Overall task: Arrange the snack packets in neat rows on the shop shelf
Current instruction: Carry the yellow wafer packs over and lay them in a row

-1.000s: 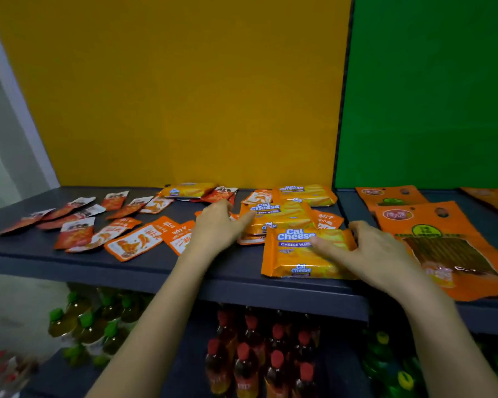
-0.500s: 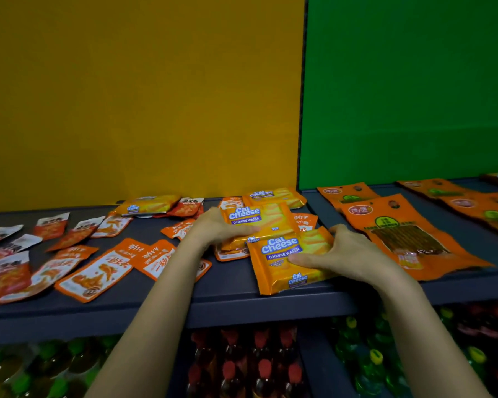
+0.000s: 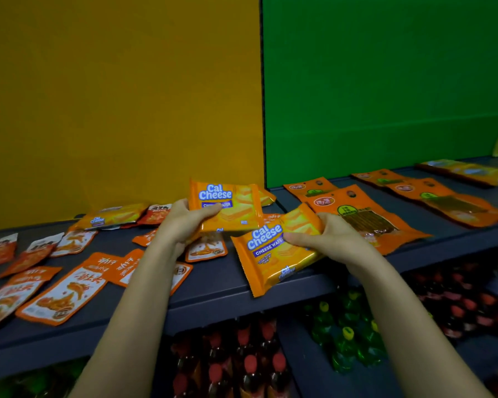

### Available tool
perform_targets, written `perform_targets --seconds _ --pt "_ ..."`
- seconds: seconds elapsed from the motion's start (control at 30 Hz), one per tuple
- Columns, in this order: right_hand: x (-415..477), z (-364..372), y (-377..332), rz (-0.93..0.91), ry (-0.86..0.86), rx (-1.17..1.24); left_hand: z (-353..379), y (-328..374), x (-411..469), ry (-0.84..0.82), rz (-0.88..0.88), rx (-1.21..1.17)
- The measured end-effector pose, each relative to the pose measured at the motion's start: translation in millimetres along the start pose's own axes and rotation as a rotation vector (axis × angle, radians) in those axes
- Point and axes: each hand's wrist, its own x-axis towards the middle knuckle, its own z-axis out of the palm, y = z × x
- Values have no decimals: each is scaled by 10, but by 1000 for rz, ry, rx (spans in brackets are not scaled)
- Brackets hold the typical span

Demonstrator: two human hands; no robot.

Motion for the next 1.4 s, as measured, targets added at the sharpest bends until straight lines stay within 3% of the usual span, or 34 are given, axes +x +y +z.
perform_targets --seconds 0.23,0.47,0.7,0.93,1.4 --pt "-441 -605 107 -5 272 401 337 316 -150 -44 141 -209" --pt "-1310 -1731 608 73 647 413 1523 380 -344 -408 97 -226" --pt "-2079 -2741 1279 216 896 392 3138 237 -663 -704 -7 -236" --pt "-2488 -3867 1799 253 940 345 4587 156 -1039 -789 -24 -225" --pt "-1834 -5575 2643 209 805 335 6553 167 -909 -576 -10 -202"
